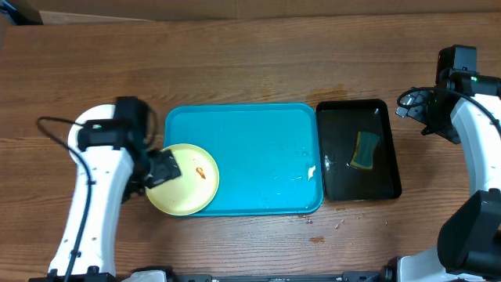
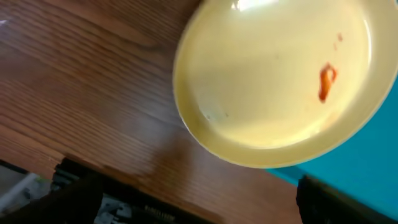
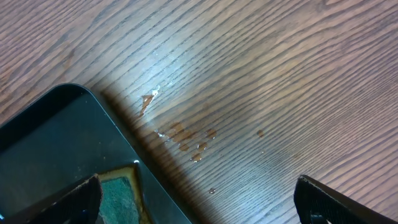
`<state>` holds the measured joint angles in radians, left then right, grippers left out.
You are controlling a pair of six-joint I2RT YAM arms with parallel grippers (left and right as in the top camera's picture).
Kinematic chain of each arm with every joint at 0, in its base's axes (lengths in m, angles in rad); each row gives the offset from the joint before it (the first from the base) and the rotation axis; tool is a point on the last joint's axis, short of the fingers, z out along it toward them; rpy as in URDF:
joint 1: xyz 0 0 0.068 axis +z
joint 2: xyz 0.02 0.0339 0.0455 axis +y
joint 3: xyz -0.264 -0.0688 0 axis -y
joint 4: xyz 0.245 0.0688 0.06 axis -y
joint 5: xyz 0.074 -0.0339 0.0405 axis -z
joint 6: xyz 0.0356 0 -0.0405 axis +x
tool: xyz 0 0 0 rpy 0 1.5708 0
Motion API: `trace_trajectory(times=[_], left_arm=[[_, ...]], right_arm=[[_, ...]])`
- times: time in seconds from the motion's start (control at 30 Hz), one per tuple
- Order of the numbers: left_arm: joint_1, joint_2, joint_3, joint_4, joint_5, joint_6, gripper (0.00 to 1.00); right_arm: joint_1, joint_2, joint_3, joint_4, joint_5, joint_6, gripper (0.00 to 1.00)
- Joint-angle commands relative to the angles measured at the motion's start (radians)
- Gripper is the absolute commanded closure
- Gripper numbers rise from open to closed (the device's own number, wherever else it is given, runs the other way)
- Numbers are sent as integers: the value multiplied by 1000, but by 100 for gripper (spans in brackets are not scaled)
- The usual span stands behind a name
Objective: Clean dirty plates on tray and stack at the side
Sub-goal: 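Move the left gripper to the rim of the yellow plate, then grasp the yellow plate rim and drag it toward the tray center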
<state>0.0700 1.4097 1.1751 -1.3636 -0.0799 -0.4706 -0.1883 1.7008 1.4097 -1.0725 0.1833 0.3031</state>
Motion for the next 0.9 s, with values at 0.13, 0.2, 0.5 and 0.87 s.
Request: trace_trajectory(times=[0.13,0.2,0.5,0.87], left_arm=[[61,-5,-23,70,21,-24,4],[61,-5,-51,112,20,-24,12],[74,-4,-251,338,-78,-24,17],[81,4,-433,590,-72,-23,41]], right_arm=[[2,-19,14,4,7,7,0],[2,-19,14,4,7,7,0],[2,-19,14,4,7,7,0],[2,-19,14,4,7,8,0]])
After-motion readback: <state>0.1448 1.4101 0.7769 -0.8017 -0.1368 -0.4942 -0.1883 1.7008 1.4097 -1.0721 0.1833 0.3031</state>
